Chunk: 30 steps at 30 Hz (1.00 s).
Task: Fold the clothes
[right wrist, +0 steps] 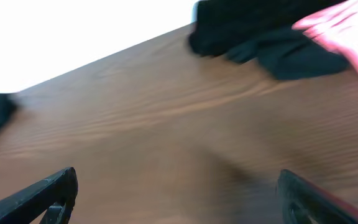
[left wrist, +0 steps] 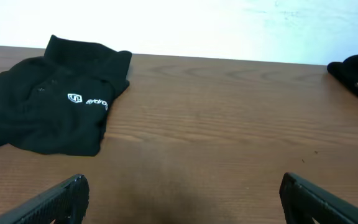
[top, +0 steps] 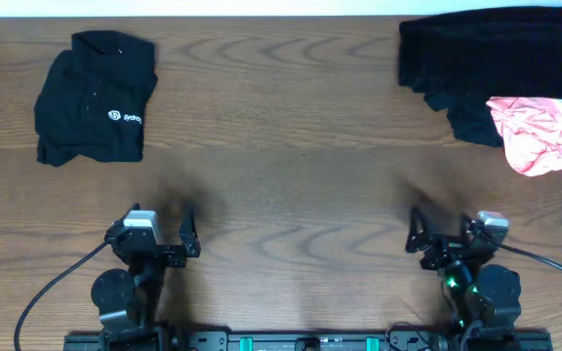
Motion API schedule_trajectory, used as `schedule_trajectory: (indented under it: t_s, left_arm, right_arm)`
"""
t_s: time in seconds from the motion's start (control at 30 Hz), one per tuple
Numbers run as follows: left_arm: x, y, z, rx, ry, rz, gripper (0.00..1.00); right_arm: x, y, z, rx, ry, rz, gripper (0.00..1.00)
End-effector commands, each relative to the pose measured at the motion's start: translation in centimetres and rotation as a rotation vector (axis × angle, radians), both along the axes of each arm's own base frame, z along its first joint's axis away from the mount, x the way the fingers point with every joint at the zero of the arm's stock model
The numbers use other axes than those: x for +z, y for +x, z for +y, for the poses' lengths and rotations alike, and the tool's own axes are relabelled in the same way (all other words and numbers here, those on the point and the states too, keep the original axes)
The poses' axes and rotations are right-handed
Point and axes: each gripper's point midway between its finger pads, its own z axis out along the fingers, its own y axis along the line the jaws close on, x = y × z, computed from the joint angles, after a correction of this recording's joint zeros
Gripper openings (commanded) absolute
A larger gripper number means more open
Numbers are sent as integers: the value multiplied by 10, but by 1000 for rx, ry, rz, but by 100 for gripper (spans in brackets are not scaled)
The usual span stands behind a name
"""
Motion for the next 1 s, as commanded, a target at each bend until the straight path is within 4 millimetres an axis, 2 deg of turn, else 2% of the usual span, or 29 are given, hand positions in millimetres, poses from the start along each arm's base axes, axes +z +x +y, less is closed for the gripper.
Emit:
schedule_trajectory:
  t_s: [0.0,0.13,0.27,0.4,0.57,0.73,0.97]
  left_arm:
    - [-11,0,1,1,-3,22,98]
    - [-11,0,1,1,-3,21,98]
    - [-11,0,1,1,-3,22,98]
    - [-11,0,1,1,-3,21,98]
    - [-11,0,1,1,-3,22,98]
    - [-11,0,1,0,-3,21,98]
    - [-11,0,1,1,-3,22,98]
  right_arm:
    - [-2,-10,35,163,163,44,99]
    - [-1,-11,38,180,178,43,99]
    - [19,-3,36,162,207,-35,99]
    - [38,12,36,163,190,-98,99]
    - [50,40,27,125,79,-35,99]
    - [74,94,16,70,-69,56,99]
    - [89,192,9,65,-293,156,99]
